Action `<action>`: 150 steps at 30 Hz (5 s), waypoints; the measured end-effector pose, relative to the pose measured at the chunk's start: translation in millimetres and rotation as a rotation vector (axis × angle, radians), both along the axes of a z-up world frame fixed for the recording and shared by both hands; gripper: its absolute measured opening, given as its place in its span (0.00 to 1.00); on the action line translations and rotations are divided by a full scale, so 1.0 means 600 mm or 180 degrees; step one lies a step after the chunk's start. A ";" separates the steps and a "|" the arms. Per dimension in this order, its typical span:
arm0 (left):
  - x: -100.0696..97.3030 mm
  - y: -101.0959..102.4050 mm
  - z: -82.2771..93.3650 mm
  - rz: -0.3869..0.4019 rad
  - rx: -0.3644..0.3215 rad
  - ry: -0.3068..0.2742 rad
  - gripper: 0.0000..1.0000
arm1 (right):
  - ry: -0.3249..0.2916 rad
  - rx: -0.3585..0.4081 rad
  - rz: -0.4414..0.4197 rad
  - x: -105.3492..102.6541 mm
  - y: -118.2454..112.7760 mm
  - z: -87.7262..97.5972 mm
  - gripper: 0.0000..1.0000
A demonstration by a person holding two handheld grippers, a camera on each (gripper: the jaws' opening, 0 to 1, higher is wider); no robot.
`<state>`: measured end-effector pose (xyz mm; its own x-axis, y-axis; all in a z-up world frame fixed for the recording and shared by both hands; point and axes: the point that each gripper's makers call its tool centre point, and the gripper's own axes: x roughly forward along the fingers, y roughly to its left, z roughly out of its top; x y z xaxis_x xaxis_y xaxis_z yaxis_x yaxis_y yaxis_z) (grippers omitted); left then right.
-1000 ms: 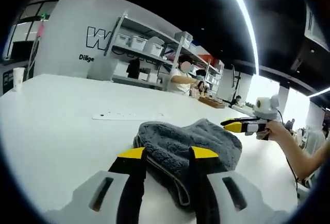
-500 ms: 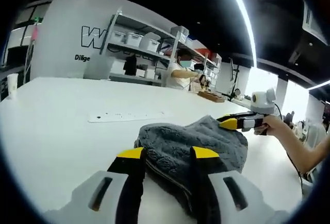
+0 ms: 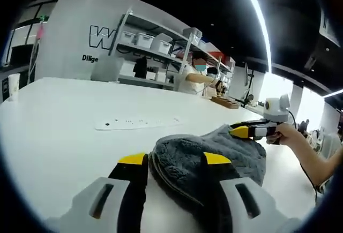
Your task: Open the folded towel by lifting each exposed corner and separating the folded layers until the towel lies flat within the target outline without major curled edges
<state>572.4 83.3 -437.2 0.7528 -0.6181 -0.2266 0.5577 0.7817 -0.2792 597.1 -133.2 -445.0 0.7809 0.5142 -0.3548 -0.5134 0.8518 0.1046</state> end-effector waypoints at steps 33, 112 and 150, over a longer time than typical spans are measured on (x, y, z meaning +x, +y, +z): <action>-0.040 -0.005 0.017 -0.0147 0.0323 -0.0236 0.38 | -0.1245 -0.0071 0.1180 -0.101 0.103 0.123 0.00; -0.246 0.015 0.067 -0.1154 0.1824 -0.1434 0.64 | -0.2244 -0.0805 0.3809 -0.509 0.170 0.150 0.00; -0.384 -0.029 0.018 -0.1611 0.1354 -0.1231 0.06 | -0.1748 -0.1271 0.3641 -0.528 0.100 0.097 0.00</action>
<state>341.8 66.2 -426.4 0.4752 -0.8271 -0.3001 0.8732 0.4013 0.2766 280.1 -73.1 -386.8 0.0708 0.9076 -0.4137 -0.8510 -0.1614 -0.4998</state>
